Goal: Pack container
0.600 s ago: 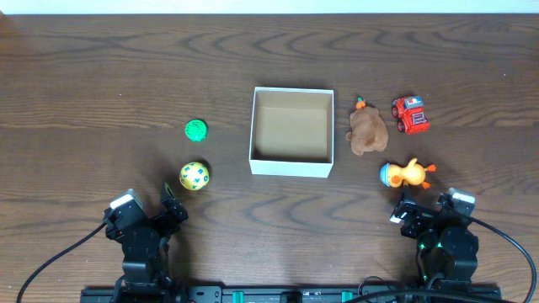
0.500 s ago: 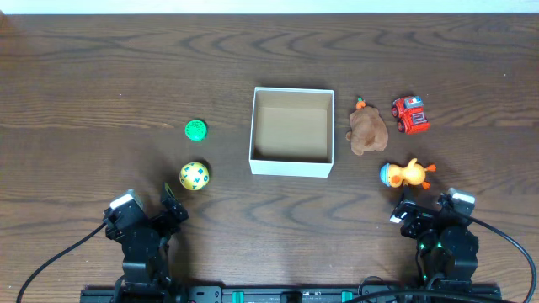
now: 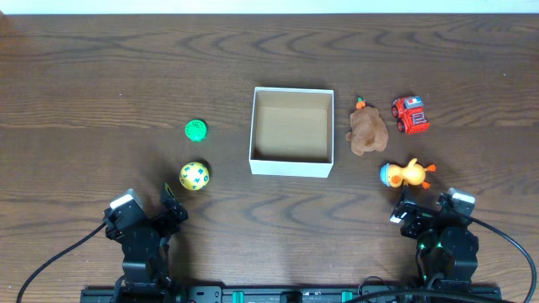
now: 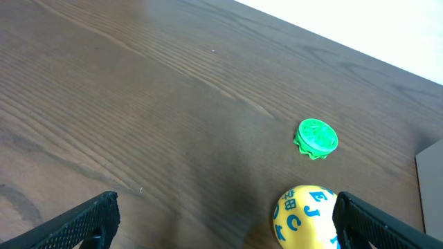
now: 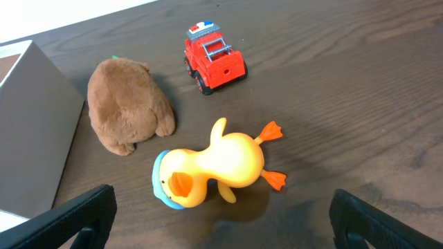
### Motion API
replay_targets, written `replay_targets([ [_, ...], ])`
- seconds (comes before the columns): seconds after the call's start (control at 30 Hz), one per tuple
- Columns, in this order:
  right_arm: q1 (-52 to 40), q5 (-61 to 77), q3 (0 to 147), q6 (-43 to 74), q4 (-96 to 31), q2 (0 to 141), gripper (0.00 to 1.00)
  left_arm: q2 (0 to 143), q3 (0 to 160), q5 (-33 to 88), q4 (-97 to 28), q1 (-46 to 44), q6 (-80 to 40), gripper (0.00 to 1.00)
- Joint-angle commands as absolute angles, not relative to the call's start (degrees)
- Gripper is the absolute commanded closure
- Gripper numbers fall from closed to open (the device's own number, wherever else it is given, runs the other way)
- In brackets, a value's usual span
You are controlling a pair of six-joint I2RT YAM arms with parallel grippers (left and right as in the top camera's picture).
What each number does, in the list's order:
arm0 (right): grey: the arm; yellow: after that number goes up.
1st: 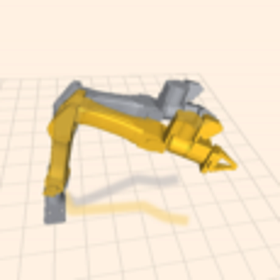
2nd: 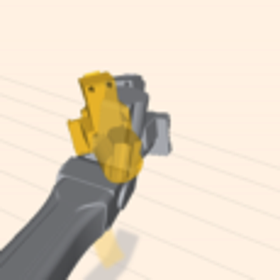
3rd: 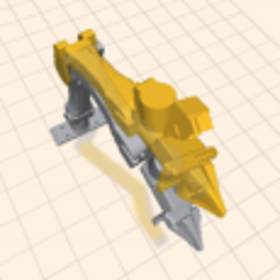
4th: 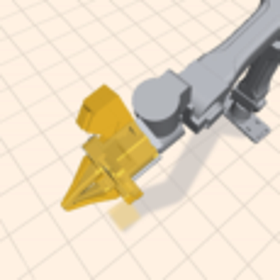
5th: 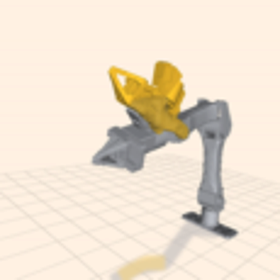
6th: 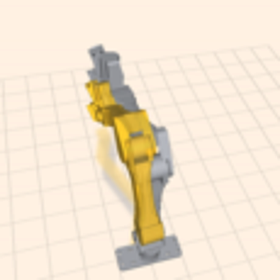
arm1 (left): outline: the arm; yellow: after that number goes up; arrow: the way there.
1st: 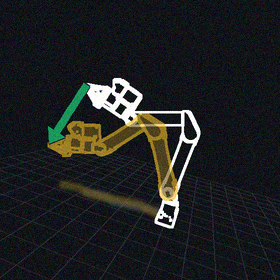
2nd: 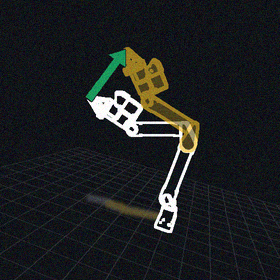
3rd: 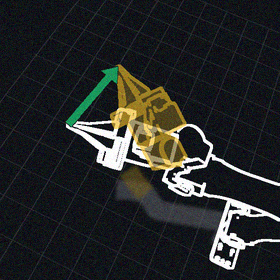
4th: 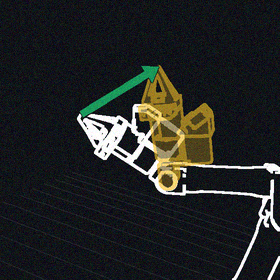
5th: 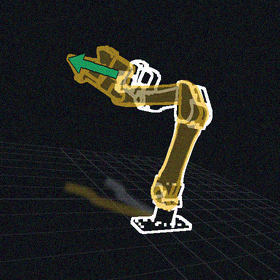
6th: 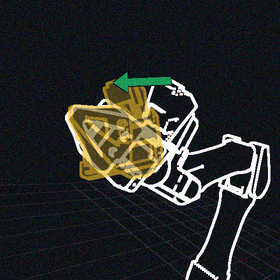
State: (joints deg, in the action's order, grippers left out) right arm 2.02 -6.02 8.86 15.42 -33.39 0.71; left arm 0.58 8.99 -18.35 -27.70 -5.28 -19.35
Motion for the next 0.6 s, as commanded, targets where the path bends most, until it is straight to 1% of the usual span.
replay_targets([
  [0.0,1.63,-6.17,8.73,14.72,-33.43,0.34,0.01,0.25,8.03,-18.48,-28.21,-4.99,-19.4,0.02],
  [0.57,1.63,-6.17,8.73,14.74,-33.45,0.49,0.01,0.25,8.03,-18.68,-27.42,-4.99,-19.4,0.02],
])
